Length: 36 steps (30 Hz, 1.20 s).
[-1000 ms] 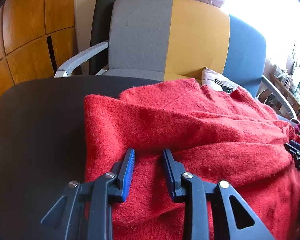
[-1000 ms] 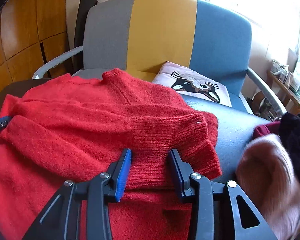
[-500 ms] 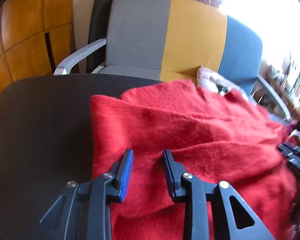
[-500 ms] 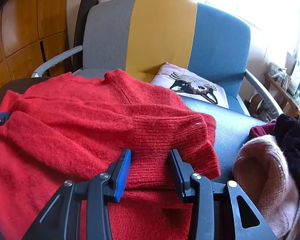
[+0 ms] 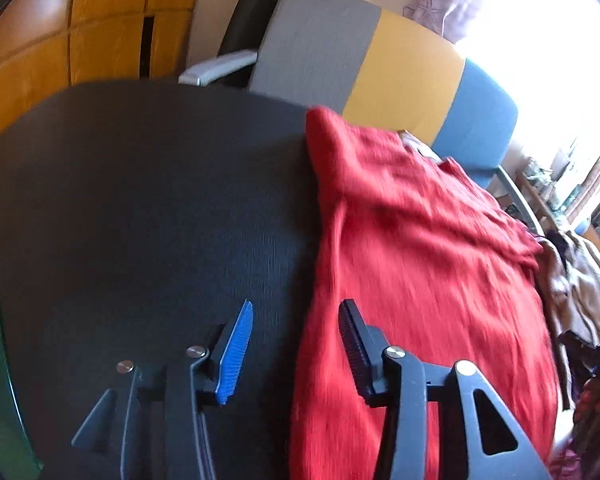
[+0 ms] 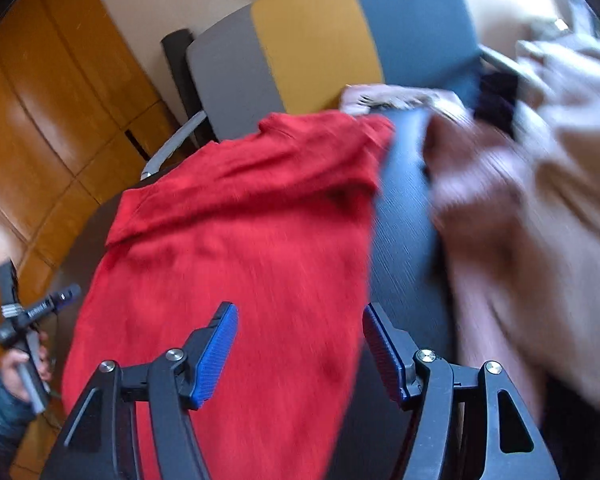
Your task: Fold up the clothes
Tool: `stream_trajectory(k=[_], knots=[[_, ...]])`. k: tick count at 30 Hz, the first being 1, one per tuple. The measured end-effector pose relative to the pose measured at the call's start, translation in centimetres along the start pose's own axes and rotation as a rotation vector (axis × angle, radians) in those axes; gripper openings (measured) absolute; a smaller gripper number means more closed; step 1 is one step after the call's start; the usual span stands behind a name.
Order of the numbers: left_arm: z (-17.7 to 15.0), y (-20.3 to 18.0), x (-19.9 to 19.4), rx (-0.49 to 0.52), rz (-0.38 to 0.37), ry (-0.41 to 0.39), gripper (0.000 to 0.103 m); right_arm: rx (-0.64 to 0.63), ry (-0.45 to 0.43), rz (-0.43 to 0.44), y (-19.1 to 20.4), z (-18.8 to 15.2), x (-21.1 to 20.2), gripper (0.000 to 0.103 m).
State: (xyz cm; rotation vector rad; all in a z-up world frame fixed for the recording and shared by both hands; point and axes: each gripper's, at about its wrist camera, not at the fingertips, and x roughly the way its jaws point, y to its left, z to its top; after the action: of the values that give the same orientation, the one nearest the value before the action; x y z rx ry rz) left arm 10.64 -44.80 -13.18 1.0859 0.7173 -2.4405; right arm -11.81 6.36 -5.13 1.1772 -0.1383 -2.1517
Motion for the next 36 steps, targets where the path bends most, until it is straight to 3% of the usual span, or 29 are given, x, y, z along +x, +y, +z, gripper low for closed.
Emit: stream_trajectory(k=[3, 7, 11, 13, 15, 17, 18, 20, 21, 25, 28, 33, 36], knots=[[-3.0, 0.1, -0.7, -0.015, -0.037, 0.025, 0.047, 0.035, 0.038, 0.031, -0.9, -3.4, -1.5, 0.067], [-6.8, -1.0, -2.5, -0.015, -0.077, -0.014, 0.047, -0.005, 0.057, 0.099, 0.5, -7.0, -2.7, 0.067], [-9.4, -2.4, -3.6, -0.035, -0.033, -0.054, 0.047, -0.079, 0.054, 0.129, 2.9, -9.3, -2.6, 0.067], [-10.1, -3.2, -3.9, -0.009, -0.022, -0.053, 0.047, -0.095, 0.045, 0.130, 3.9, -9.9, -2.2, 0.059], [-10.6, -3.9, -4.0, 0.016, -0.012, -0.051, 0.047, -0.115, 0.035, 0.111, 4.6, -10.2, -1.7, 0.041], [-11.0, -4.3, -4.1, 0.033, 0.006, -0.058, 0.044, -0.128, 0.019, 0.089, 4.9, -10.4, -1.4, 0.035], [-11.2, -4.5, -4.1, 0.043, 0.019, -0.060, 0.041, -0.134, 0.011, 0.079, 5.0, -10.4, -1.3, 0.033], [-11.5, -4.9, -4.0, 0.063, 0.046, -0.065, 0.019, -0.147, 0.001, 0.051, 4.9, -10.6, -1.4, 0.023], [-11.6, -4.9, -4.1, 0.064, 0.047, -0.064, 0.015, -0.156, 0.004, 0.047, 4.8, -10.7, -1.6, 0.018], [-12.1, -4.5, -4.9, 0.034, 0.010, -0.034, 0.010, -0.196, 0.033, 0.052, 5.3, -11.1, -2.1, 0.011], [-12.9, -4.3, -6.0, 0.011, -0.069, 0.015, 0.010, -0.171, 0.064, 0.099, 5.3, -11.4, -2.8, 0.010], [-14.1, -2.8, -8.7, -0.063, -0.293, 0.125, 0.010, -0.068, 0.101, 0.217, 4.0, -13.0, -5.1, 0.009], [-13.2, -1.9, -10.2, -0.119, -0.404, 0.107, 0.010, -0.001, 0.091, 0.303, 3.3, -13.3, -6.8, 0.009]])
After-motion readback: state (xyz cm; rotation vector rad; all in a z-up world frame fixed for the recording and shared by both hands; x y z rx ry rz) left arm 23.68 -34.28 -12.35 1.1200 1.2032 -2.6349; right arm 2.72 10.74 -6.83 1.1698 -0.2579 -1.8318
